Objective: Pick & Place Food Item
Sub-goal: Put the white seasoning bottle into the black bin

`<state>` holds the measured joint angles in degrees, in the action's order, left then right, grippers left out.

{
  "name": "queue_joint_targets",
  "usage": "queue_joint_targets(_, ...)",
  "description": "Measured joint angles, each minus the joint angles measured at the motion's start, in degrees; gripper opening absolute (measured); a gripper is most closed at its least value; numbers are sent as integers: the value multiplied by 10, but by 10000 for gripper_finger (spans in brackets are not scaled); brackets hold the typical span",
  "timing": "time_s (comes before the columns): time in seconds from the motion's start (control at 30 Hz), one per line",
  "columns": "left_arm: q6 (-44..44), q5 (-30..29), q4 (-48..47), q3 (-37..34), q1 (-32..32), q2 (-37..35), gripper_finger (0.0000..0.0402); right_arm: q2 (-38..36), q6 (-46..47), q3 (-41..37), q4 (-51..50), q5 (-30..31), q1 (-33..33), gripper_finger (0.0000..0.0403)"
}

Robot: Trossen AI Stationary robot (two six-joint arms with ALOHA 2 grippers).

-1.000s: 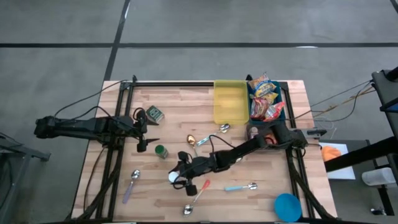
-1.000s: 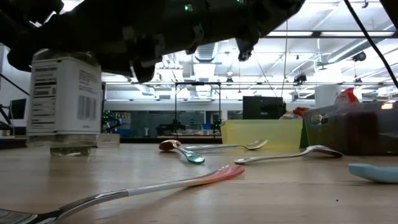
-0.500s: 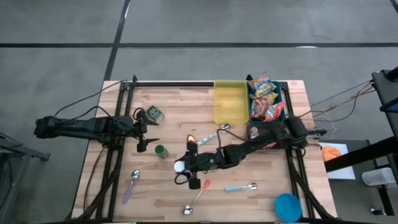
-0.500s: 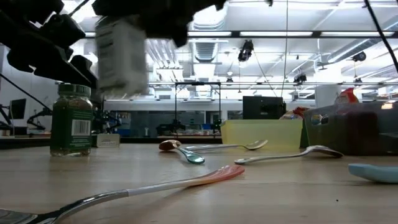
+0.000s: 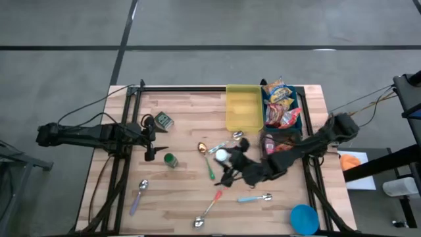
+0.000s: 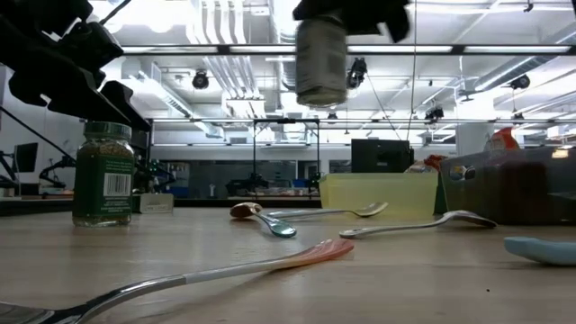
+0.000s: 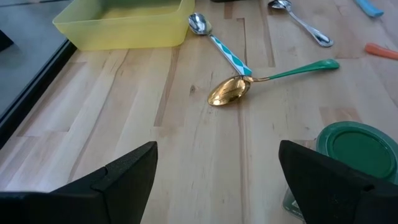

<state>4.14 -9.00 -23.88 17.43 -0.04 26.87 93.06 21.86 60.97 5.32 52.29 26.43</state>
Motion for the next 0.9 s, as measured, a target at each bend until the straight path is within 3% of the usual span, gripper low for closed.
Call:
queue_joint_targets(0.1,0,0,0,0,0,0,340,-45,34,-39,-22,62,19,201)
queue_joint_targets(0.23,0,0,-2,0,0,0,340,-99,96,-75,-85,95,37,201)
queue_joint_targets(0.53,0,0,-3,0,0,0,340,-203,180,-90,-301,67,61,201)
queue_joint_targets(0.9,0,0,-3,0,0,0,340,-261,493,-89,-628,84,93,201)
